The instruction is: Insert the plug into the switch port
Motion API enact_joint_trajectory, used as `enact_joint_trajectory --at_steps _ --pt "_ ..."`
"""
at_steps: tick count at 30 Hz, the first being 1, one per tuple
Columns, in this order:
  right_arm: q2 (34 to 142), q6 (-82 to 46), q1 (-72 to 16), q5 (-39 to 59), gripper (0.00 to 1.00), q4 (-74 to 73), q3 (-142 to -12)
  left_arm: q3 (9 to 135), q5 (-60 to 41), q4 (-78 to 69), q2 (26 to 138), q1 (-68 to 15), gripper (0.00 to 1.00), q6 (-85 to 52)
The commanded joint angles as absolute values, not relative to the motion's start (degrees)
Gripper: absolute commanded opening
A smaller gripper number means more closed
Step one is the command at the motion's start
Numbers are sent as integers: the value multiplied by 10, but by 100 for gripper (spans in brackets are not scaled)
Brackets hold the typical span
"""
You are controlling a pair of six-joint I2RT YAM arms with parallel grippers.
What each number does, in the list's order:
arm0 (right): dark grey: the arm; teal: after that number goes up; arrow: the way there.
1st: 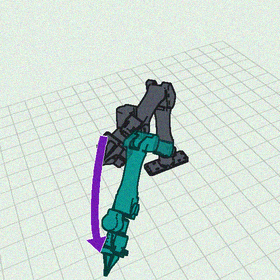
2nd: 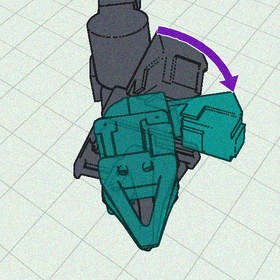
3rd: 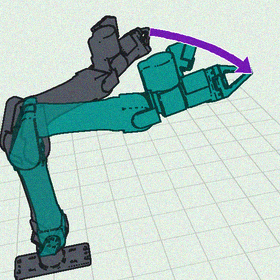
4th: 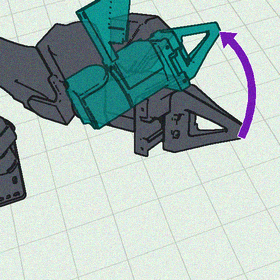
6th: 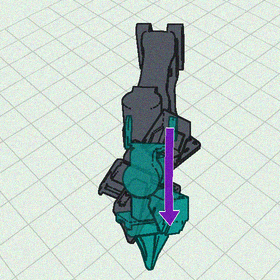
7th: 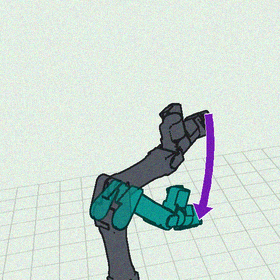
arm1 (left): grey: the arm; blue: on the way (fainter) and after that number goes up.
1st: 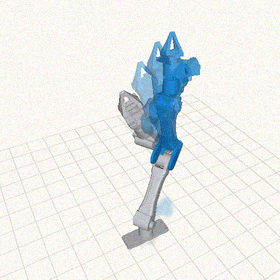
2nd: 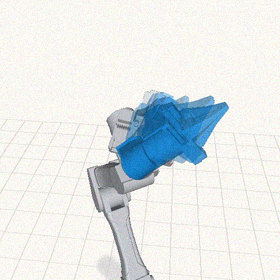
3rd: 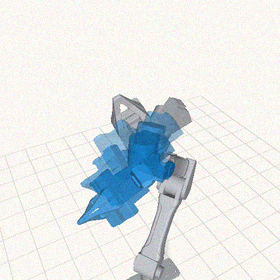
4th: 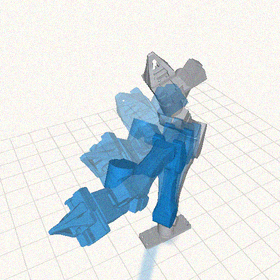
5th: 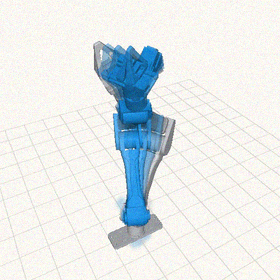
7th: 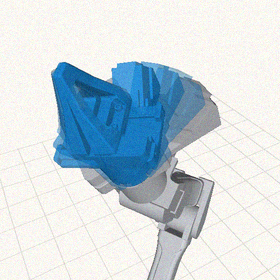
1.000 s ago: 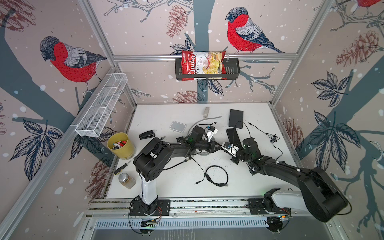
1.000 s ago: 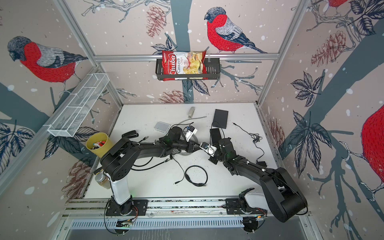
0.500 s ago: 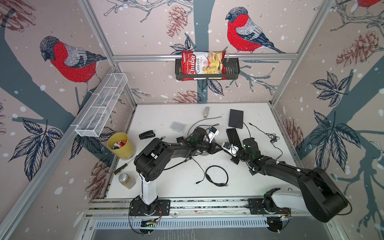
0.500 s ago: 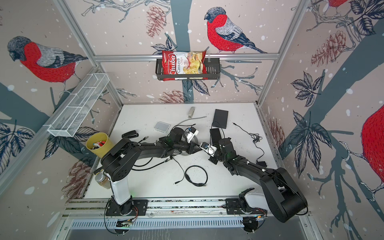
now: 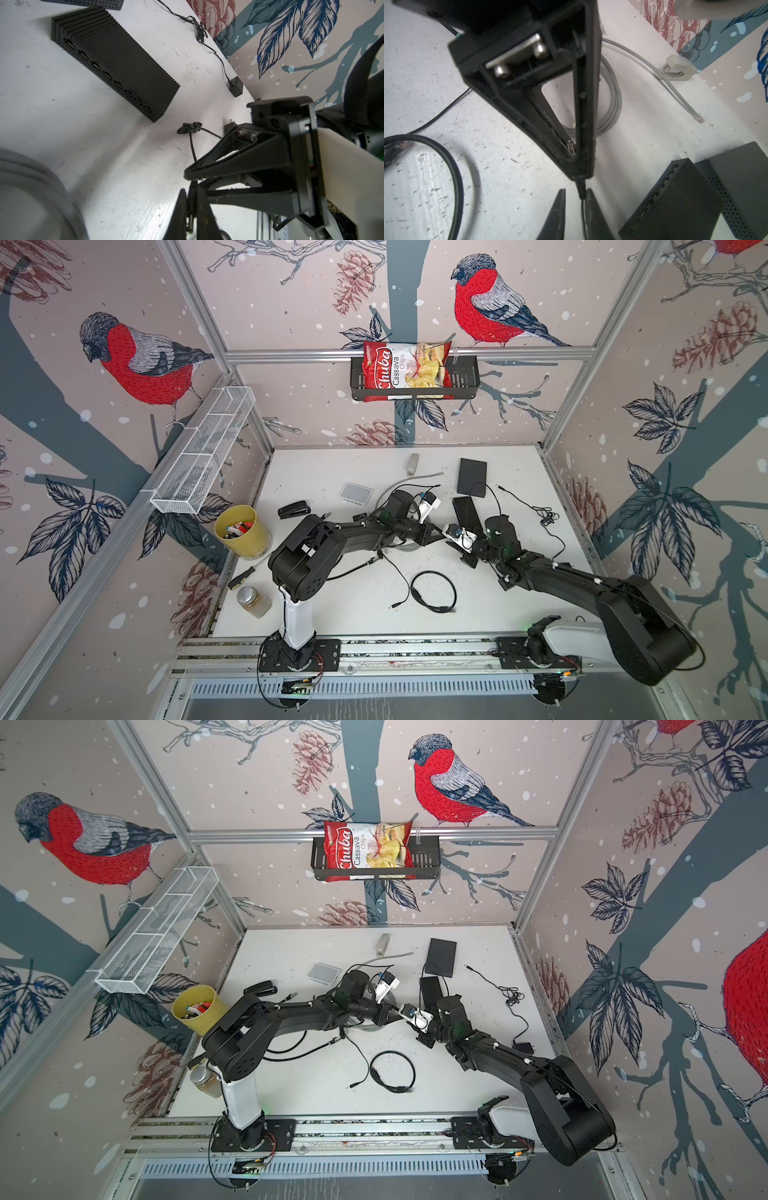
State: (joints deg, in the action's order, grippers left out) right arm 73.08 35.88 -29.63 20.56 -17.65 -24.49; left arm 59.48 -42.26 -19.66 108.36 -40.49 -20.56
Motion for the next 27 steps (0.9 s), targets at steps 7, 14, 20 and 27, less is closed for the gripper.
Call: enact_joint_trajectory --at_steps 7,14,20,27 --pt "725 373 -302 220 10 -169 -253 609 -444 -161 1090 -401 9 -172" --pt "740 372 -302 212 13 -173 -254 609 -454 -158 1086 -400 9 -168" --pt "745 372 -302 208 11 -178 -255 607 -461 -155 1085 -399 9 -163" --pt "740 373 -302 209 6 -181 -253 608 -470 -156 1089 -399 9 -163"
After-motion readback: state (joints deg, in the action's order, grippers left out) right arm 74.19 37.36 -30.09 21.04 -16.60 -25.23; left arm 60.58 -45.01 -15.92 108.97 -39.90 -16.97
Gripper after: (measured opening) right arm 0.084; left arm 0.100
